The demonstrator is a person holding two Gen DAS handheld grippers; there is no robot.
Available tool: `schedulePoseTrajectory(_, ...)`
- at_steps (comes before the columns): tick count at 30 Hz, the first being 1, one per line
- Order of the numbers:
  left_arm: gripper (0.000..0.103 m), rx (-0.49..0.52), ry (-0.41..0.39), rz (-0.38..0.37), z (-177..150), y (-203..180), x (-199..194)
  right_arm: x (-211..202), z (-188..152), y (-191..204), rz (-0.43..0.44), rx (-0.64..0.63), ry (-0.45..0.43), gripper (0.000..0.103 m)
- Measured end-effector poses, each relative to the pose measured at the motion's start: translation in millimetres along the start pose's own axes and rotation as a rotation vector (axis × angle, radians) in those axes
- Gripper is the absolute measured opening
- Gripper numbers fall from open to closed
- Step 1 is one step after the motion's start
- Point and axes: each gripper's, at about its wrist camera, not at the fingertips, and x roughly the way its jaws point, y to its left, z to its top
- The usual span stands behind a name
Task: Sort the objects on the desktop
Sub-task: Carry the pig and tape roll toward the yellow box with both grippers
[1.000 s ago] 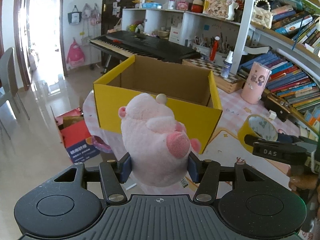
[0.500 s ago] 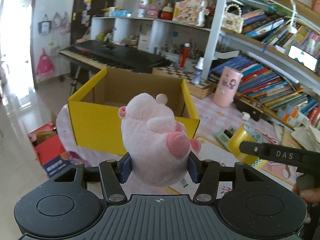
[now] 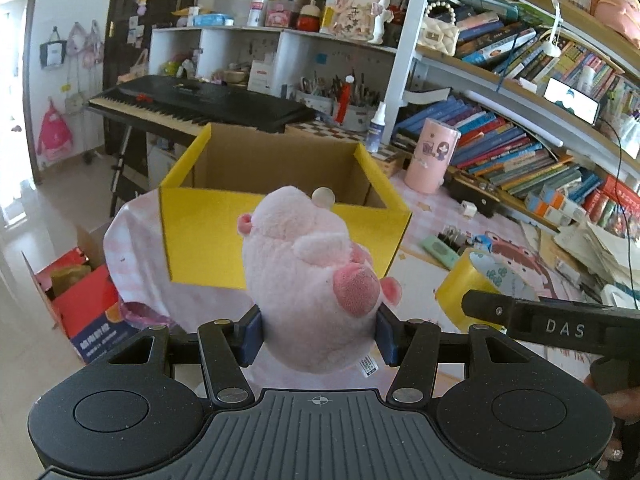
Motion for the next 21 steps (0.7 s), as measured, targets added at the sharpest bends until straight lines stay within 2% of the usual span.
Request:
schedulePoseTrajectory(11,0.054,0.030,0.032,-0.055,-19,31,-18,-18,-36,55,-0.020,-0.043,0.029,0.086)
schedulePoseTrajectory(21,0.054,-0.002,0.050,-0.058,-31,57,-29,-21,-56,83,-0.017,-0.051,0.068,0.086)
